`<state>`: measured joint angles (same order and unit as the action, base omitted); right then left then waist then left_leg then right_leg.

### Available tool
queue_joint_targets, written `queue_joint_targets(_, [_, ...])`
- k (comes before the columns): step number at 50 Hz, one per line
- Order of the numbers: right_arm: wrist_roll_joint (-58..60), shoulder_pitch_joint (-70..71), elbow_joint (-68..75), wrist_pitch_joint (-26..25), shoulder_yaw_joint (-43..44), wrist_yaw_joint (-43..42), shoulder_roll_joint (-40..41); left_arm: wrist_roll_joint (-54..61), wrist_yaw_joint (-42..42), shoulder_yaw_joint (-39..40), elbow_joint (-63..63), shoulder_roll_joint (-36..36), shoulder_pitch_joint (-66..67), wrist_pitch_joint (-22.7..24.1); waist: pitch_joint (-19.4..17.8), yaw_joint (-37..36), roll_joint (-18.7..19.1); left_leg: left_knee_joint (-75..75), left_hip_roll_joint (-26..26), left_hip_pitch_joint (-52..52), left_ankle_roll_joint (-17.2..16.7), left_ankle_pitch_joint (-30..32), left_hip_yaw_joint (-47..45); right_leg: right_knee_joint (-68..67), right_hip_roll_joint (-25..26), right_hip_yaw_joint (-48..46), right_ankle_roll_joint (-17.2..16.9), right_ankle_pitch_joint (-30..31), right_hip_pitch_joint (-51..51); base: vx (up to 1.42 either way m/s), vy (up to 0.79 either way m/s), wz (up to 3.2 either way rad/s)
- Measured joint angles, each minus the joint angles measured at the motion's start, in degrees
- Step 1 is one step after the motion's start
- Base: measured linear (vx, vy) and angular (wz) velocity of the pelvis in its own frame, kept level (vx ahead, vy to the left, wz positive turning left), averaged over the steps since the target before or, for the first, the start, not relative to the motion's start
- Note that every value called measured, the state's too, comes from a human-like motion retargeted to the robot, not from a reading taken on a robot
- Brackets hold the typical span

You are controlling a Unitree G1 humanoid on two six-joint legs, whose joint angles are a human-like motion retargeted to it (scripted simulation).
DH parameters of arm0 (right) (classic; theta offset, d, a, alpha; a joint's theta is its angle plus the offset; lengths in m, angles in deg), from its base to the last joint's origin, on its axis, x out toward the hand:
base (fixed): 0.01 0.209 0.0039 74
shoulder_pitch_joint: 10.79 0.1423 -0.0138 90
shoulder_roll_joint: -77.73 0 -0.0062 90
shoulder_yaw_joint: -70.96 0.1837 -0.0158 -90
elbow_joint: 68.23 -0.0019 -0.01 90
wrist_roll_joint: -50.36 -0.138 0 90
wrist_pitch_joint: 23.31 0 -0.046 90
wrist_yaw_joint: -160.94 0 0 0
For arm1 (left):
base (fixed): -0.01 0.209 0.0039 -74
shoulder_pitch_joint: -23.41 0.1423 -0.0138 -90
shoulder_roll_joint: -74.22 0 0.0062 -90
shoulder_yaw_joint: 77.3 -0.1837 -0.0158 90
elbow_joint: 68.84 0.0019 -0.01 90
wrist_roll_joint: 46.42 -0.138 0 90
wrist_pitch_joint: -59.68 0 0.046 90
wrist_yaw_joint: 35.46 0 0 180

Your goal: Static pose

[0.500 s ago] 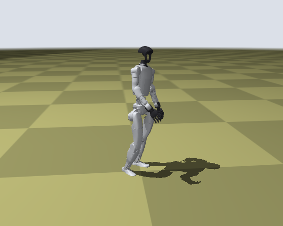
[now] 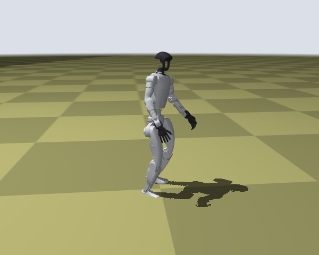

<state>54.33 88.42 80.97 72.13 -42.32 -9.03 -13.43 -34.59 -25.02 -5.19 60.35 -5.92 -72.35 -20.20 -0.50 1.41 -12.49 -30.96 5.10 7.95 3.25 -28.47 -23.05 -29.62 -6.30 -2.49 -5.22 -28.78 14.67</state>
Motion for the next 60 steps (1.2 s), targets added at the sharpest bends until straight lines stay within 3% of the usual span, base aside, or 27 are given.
queue_joint_targets(5, [0.7,-0.7,1.5,-0.2,2.3,-1.0,-0.3,-1.6,0.8,0.3,2.0,-0.5,2.4,-0.7,0.4,-1.9,4.0,-10.4,3.3,6.5,0.9,-6.6,-0.2,6.5,5.2,-1.2,0.1,2.8,-2.0,0.07,-0.09,-0.32])
queue_joint_targets(12, [1.1,-1.4,4.1,-0.2,5.0,-2.2,-0.9,-5.1,1.7,0.6,12.5,-2.1,7.1,-2.7,2.1,-1.9,6.6,2.8,-0.7,3.8,-0.4,-2.6,-0.5,14.6,7.1,-1.3,-0.7,6.0,-6.1,0.11,0.0,-0.28])
queue_joint_targets(20, [0.4,-2.3,6.0,-0.4,6.8,-2.0,-1.5,-7.9,3.4,1.4,20.0,-3.6,10.8,-3.8,2.4,-0.3,6.4,17.9,-5.9,-6.0,0.3,2.7,-0.7,14.4,5.2,-0.9,-1.3,4.6,-9.3,0.11,0.03,-0.16])
queue_joint_targets(31, [1.1,-4.6,6.5,-0.3,6.9,-0.2,-1.8,-7.5,1.0,2.8,17.1,-3.2,10.6,-2.6,1.4,-0.7,6.1,29.6,-9.4,-15.1,0.4,7.4,-1.3,13.6,3.9,-0.5,-1.3,2.7,-12.6,0.04,0.01,-0.07])
queue_joint_targets(60, [4.2,-3.2,6.4,-0.2,5.0,1.8,-1.1,-10.7,-0.3,1.9,12.5,-2.5,11.8,-1.4,1.1,-1.7,5.2,29.8,-10.6,-18.0,2.4,6.3,-2.3,13.1,3.5,2.5,-2.4,1.7,-13.8,0.0,0.0,0.0])
